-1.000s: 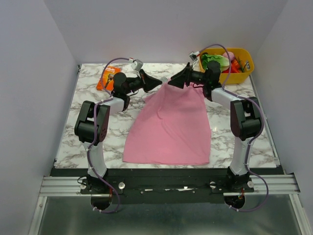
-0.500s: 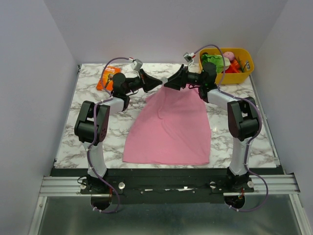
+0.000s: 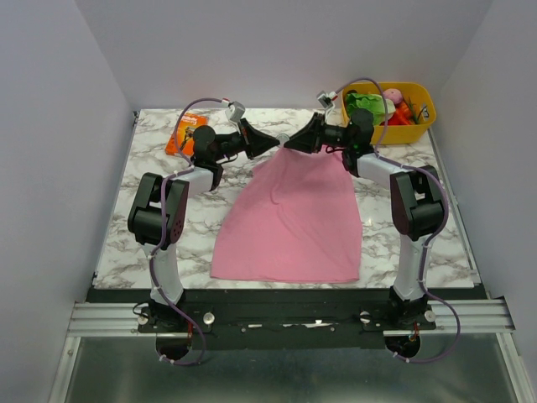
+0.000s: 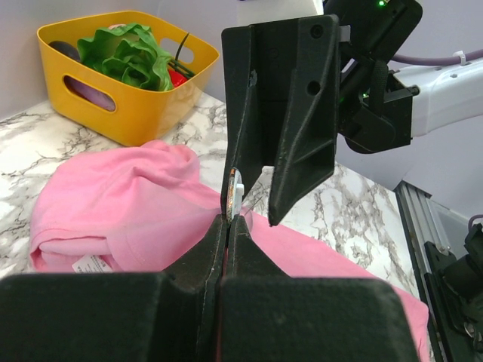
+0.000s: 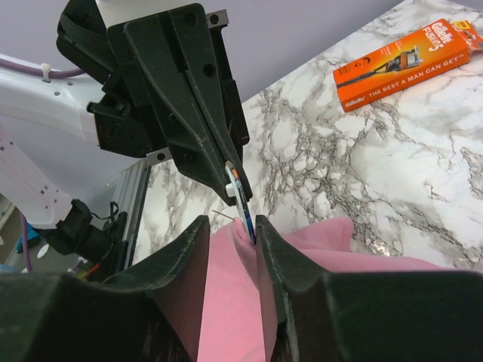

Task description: Pin the brooch onto the clothing

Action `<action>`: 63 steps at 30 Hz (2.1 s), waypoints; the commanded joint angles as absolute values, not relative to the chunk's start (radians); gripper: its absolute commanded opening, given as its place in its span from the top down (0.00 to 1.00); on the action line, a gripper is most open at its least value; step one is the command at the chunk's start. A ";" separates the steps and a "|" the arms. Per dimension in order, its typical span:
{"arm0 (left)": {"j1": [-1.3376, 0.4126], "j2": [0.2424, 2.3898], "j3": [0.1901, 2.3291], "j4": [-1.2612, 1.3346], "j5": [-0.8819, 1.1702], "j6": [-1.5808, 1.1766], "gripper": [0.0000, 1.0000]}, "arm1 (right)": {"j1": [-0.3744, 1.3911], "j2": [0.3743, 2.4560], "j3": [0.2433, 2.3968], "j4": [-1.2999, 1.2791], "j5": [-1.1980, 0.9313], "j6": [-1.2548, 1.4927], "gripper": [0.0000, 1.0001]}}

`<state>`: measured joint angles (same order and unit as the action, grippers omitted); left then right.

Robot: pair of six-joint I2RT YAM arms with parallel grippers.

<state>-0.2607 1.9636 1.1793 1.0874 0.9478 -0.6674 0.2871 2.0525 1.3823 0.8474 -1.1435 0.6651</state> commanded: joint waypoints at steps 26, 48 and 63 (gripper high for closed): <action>-0.255 1.944 1.174 1.123 0.957 -0.666 1.00 | 0.319 2.079 1.450 0.730 -1.143 0.621 0.83; -0.253 1.928 1.172 1.097 0.956 -0.646 1.00 | 0.322 2.056 1.440 0.704 -1.212 0.563 0.56; -0.253 1.928 1.175 1.155 1.014 -0.676 1.00 | 0.279 2.051 1.408 0.833 -1.304 0.597 0.28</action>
